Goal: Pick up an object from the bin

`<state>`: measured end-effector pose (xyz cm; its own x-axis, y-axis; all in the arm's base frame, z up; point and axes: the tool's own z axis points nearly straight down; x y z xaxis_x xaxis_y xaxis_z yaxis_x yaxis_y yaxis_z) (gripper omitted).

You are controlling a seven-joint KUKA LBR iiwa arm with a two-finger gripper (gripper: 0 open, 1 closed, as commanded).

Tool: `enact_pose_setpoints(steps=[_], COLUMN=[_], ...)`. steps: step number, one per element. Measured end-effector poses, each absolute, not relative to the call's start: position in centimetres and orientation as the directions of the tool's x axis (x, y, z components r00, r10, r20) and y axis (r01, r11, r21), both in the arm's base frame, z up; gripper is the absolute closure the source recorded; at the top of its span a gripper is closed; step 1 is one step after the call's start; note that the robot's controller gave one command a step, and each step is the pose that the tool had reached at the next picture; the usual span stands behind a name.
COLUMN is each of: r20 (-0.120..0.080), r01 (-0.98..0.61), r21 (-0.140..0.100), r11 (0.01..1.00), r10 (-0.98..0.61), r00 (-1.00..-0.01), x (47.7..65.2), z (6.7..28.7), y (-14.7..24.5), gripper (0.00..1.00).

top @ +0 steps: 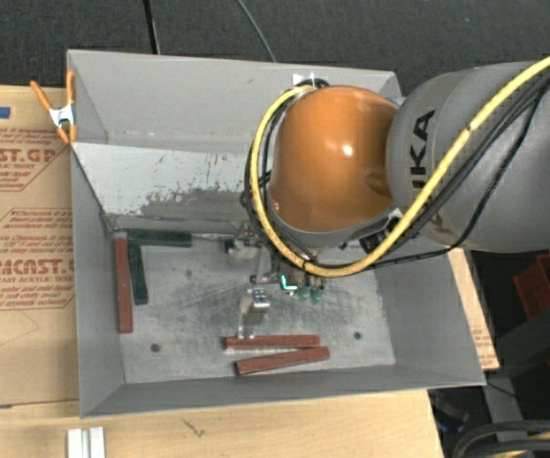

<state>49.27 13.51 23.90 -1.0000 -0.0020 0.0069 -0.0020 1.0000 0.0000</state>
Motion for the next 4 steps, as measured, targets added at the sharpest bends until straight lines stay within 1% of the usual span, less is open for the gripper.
enact_pose_setpoints(steps=[1,2,3,4], r20=[-0.001,-0.006,0.005,-0.012], r01=[0.0,-0.032,0.062,-0.061], r21=[0.001,0.002,0.0,0.002], r11=[1.0,0.999,0.998,0.998], r10=[0.0,-0.032,0.062,-0.061], r00=[-1.0,-0.999,-0.998,-0.998], x=[49.4,49.4,48.7,50.3], z=[24.3,18.1,15.6,7.9], y=[13.4,11.9,8.2,9.5], gripper=[0.0,0.0,0.0,1.0])
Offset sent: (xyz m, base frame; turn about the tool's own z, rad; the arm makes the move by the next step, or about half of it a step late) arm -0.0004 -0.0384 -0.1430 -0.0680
